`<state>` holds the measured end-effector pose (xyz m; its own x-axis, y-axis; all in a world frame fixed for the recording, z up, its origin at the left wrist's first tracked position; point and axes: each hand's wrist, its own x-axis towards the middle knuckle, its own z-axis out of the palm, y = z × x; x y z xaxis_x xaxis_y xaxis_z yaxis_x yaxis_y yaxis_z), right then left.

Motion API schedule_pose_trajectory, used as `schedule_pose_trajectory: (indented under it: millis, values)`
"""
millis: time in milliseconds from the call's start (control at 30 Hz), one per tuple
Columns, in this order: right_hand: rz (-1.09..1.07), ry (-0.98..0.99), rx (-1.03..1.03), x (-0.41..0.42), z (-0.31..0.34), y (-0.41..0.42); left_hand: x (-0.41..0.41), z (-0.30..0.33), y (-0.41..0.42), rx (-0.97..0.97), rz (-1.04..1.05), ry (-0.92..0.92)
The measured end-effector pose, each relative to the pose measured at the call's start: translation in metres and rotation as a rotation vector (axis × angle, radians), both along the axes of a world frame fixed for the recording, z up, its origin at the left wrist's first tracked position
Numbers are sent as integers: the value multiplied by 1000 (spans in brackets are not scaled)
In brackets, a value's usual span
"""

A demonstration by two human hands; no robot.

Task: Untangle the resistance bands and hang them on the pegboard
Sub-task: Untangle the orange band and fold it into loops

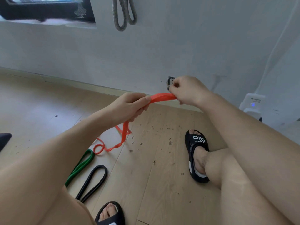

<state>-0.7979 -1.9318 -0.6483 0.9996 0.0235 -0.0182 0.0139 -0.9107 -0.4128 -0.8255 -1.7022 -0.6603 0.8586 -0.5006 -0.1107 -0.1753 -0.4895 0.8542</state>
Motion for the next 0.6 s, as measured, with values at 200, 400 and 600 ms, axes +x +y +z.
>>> schedule_pose_trajectory:
  millis: [200, 400, 600]
  values:
    - [156, -67, 302, -10, -5, 41, 0, 3, 2, -104, 6, 73]
    - [271, 77, 565, -22, -11, 56, 2, 0, 8, -143, -33, 154]
    - [242, -33, 573, -17, 9, 40, 5, -6, 13, -60, -53, 177]
